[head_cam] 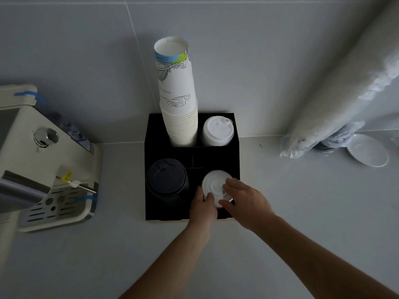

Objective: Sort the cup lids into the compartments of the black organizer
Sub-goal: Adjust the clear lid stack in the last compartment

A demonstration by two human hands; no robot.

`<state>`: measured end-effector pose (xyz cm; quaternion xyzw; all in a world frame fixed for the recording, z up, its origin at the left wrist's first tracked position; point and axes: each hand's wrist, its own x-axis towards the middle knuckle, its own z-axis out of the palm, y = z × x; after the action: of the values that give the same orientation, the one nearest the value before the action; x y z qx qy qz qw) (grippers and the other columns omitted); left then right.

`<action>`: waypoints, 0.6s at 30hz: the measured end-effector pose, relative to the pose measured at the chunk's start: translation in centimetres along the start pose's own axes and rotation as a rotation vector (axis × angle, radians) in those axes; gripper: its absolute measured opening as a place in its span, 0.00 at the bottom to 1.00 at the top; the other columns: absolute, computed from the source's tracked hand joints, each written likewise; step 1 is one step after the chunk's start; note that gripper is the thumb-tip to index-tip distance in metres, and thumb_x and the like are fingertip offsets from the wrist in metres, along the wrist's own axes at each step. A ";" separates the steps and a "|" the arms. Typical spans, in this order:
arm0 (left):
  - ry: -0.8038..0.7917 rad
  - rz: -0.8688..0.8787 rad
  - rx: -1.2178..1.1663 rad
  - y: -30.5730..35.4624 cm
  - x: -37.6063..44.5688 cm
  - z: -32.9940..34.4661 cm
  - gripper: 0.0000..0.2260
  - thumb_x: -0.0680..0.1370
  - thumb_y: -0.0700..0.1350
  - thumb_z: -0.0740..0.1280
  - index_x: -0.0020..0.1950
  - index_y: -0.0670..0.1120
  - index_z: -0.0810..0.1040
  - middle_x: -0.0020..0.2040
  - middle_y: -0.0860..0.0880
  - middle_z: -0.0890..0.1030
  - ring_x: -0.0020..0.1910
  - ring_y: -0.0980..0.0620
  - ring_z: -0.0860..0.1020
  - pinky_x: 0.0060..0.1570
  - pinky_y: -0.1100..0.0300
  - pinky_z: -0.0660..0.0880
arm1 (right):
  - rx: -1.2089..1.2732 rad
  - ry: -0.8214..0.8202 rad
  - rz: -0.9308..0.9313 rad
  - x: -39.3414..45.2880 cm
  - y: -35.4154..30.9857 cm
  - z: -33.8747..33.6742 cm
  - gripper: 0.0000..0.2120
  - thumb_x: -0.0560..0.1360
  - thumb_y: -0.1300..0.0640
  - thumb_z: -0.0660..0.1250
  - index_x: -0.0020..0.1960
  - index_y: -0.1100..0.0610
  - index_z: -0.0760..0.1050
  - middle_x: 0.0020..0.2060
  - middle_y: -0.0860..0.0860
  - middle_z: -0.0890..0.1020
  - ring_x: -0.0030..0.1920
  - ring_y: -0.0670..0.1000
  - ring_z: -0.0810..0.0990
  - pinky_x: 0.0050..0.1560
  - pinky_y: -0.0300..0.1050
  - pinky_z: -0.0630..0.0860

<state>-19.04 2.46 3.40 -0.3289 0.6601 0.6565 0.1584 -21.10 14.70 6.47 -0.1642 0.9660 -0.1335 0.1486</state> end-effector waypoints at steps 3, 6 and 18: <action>-0.016 0.014 0.014 0.2 0.0 -0.2 0.20 0.81 0.45 0.57 0.74 0.53 0.66 0.66 0.49 0.75 0.61 0.50 0.74 0.54 0.58 0.70 | -0.022 0.004 -0.008 0.0 -0.1 0.0 0.22 0.80 0.45 0.60 0.70 0.53 0.71 0.74 0.46 0.68 0.74 0.46 0.64 0.67 0.44 0.70; -0.031 0.018 0.021 0.6 -0.2 -0.4 0.18 0.81 0.44 0.57 0.72 0.51 0.68 0.60 0.50 0.76 0.55 0.52 0.74 0.51 0.60 0.69 | -0.022 0.016 -0.007 -0.2 -0.2 -0.1 0.22 0.80 0.45 0.59 0.70 0.53 0.71 0.73 0.46 0.69 0.73 0.46 0.66 0.66 0.44 0.71; -0.171 0.045 0.117 0.7 -3.3 -2.2 0.33 0.79 0.51 0.64 0.79 0.50 0.50 0.78 0.48 0.60 0.75 0.51 0.61 0.70 0.55 0.61 | 0.155 0.224 -0.002 0.1 1.3 -2.5 0.20 0.76 0.47 0.67 0.66 0.52 0.77 0.68 0.48 0.78 0.64 0.51 0.79 0.64 0.48 0.75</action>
<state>-16.60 0.99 6.24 -0.2468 0.6888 0.6458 0.2182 -22.34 16.41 8.33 -0.1373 0.9631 -0.2255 0.0521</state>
